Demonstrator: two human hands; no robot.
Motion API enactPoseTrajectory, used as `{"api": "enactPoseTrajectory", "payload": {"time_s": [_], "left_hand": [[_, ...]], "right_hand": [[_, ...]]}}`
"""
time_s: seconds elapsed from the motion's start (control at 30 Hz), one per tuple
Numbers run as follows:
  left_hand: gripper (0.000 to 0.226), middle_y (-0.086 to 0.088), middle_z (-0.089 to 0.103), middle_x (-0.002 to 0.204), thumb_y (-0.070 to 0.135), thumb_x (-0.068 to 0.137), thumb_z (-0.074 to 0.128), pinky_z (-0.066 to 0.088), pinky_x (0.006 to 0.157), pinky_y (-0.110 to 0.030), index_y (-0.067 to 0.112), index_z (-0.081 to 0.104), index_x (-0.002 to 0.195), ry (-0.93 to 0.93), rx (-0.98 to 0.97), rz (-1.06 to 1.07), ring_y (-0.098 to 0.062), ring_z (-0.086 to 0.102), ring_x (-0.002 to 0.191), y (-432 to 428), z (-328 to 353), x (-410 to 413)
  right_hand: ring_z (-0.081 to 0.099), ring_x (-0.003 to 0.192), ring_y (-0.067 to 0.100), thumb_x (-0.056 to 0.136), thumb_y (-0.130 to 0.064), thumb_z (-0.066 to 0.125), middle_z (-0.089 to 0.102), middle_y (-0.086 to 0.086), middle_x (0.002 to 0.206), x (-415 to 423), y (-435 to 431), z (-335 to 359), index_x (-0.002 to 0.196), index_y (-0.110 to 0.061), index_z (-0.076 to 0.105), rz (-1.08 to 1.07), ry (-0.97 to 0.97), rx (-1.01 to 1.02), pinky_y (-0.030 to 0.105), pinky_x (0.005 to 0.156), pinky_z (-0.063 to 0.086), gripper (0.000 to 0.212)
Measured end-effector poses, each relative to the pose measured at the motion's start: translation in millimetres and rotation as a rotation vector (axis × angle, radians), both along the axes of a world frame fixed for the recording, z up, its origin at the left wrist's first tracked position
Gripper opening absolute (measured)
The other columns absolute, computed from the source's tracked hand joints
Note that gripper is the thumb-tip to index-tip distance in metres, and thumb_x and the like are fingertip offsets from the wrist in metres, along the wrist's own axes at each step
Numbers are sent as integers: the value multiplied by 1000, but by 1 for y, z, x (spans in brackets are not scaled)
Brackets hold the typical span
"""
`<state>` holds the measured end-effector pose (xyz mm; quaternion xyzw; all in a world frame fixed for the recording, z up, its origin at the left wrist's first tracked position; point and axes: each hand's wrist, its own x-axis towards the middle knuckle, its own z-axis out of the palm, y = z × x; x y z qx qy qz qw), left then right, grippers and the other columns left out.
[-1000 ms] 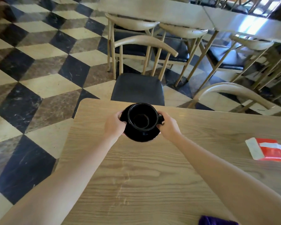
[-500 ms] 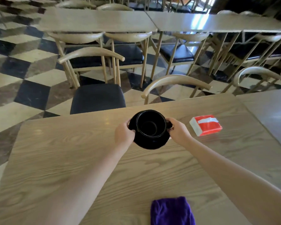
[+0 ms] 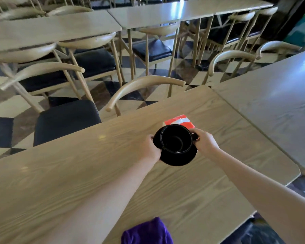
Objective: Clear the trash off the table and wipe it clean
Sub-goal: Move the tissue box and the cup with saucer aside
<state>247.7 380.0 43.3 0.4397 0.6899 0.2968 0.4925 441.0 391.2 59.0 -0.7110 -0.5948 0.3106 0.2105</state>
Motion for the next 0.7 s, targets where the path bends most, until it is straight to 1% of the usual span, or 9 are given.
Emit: {"api": "enactPoseTrajectory", "payload": {"time_s": [0.07,0.1,0.2,0.3,0.37,0.43,0.5,0.6,0.7], "left_hand": [[36,-19,60,110,-9,80,51,53,82,-56,15,44,107,21,-7,-5,-39,61,100,4,-8,20],[37,-17,61,106,-8,80,52,53,81,-53,14,45,108,47,-12,-16,-37,62,98,6,-12,29],[35,-3,59,87,-4,78,55,54,79,-44,19,44,102,113,-41,-68,-30,62,87,10,-23,52],[36,5,53,80,-2,78,58,49,74,-37,19,44,103,128,-65,-104,-25,57,84,9,-29,71],[39,7,52,82,-1,77,62,50,75,-36,20,44,104,130,-78,-118,-25,58,89,8,-33,81],[43,2,57,90,0,76,65,53,80,-40,20,45,108,152,-101,-132,-26,61,92,7,-37,89],[44,-3,60,96,1,76,65,55,80,-45,21,44,110,142,-122,-143,-29,64,91,7,-42,94],[43,-6,61,96,1,77,64,58,75,-47,25,42,105,116,-135,-154,-31,66,89,6,-47,97],[44,-3,58,93,0,76,65,58,75,-46,24,42,105,123,-146,-157,-31,66,91,6,-52,98]], "right_hand": [[57,85,16,76,5,47,64,-6,94,20,-1,-9,112,-29,65,-18,1,-12,23,74,41,53],[57,87,15,76,5,46,64,-7,95,29,-2,-12,113,-28,65,-33,6,-21,22,76,40,54],[58,89,16,75,4,44,64,-7,97,53,-2,-24,115,-29,64,-82,19,-57,24,75,43,56],[58,89,15,76,4,42,64,-8,99,73,-3,-35,115,-30,63,-109,12,-87,25,74,44,56],[57,88,13,75,5,40,63,-9,102,83,-3,-42,117,-30,61,-118,8,-108,22,72,42,59],[57,89,13,74,6,39,63,-9,105,92,-4,-49,120,-31,59,-118,6,-134,22,69,43,62],[59,89,17,74,6,38,64,-5,108,98,-5,-54,122,-30,56,-120,3,-154,24,67,45,62],[60,94,24,77,6,40,64,5,112,104,-4,-61,129,-27,50,-104,-23,-164,29,73,50,63],[61,96,27,79,5,41,63,8,115,107,-3,-66,133,-26,46,-79,-47,-191,33,77,53,63]]}}
